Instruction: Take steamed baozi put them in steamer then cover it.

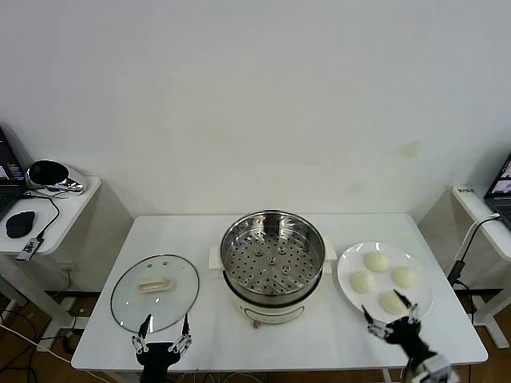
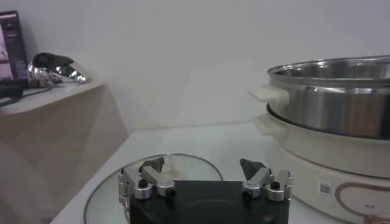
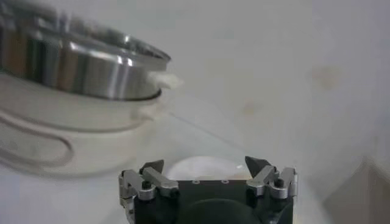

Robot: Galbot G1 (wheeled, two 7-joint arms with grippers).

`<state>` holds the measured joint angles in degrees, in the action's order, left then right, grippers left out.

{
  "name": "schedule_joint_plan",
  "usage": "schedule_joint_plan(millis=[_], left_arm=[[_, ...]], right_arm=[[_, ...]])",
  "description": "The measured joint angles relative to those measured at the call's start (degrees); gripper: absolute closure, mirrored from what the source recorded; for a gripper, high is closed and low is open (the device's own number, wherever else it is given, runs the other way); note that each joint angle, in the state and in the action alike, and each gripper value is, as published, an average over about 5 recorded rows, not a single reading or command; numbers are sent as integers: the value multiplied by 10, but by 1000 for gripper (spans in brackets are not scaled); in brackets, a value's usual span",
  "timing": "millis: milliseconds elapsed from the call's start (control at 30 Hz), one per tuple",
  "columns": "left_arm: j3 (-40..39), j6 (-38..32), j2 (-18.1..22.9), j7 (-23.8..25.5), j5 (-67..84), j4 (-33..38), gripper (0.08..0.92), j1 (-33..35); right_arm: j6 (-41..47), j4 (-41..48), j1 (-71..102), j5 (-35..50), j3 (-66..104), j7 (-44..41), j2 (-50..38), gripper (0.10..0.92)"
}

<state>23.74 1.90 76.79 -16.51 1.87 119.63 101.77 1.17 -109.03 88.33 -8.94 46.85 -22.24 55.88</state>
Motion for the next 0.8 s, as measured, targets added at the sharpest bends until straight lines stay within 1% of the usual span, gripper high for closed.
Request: schedule_joint_plan(millis=[67, 200, 400, 600, 800], left_arm=[[0, 1, 0, 0, -3, 0, 177, 0], [2, 3, 1, -1, -13, 1, 177, -2], [7, 1, 2, -4, -27, 2, 177, 1], [16, -3, 5, -6, -36, 0, 177, 9], [26, -6, 5, -6, -41, 1, 177, 14]], right_arm=[[4, 7, -14, -11, -2, -15, -19, 203], [16, 46, -85, -49, -33, -76, -92, 203], [17, 129, -246, -90, -151, -175, -167, 203], [3, 225, -429, -110, -305, -278, -200, 203], [-19, 312, -587, -122, -452, -355, -203, 203]])
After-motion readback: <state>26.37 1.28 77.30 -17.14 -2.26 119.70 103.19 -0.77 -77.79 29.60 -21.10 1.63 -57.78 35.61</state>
